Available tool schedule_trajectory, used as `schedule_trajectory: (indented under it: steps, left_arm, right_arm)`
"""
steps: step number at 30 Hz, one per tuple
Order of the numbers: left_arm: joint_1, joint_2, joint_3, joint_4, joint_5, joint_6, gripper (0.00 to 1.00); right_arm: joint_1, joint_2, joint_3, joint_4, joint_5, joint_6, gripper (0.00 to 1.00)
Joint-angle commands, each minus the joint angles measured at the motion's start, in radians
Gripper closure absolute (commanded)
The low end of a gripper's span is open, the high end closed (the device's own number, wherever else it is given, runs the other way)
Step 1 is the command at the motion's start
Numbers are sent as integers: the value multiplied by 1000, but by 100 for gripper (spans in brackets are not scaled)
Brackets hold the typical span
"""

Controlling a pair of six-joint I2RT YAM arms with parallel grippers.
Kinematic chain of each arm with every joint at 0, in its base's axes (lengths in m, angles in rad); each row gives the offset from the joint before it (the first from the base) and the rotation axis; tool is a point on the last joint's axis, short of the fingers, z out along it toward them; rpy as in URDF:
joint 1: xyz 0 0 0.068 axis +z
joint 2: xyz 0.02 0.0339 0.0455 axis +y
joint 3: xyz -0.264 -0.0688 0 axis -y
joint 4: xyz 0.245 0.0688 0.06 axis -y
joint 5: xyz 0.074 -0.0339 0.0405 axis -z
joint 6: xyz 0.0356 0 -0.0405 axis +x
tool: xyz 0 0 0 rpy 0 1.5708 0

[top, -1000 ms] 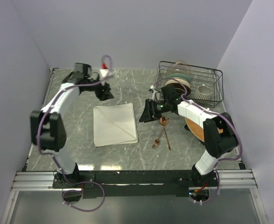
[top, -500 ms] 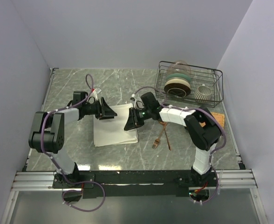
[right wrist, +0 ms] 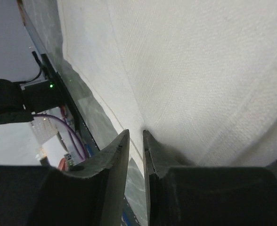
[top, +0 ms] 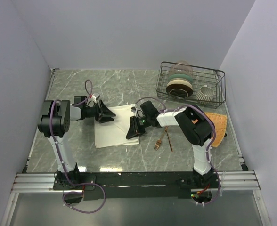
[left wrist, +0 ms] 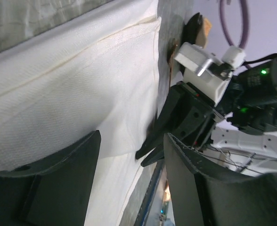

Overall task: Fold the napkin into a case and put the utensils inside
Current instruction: Smooth out the upper triangle-folded napkin at the center of the board.

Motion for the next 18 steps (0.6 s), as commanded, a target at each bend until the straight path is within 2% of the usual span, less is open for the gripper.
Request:
schedule_trajectory:
  steps: [1,5,18]
  left_arm:
    - [34,67,86,-16,95,28,37]
    - [61,101,146,-83,123,109,37]
    - [124,182,240,-140,120,140,38]
  right_arm:
    - [-12,27,-44,43,-5,9,75]
    - [-29,42,-67,60,-14,19,75]
    - [-37,62,-72,69,-20,30,76]
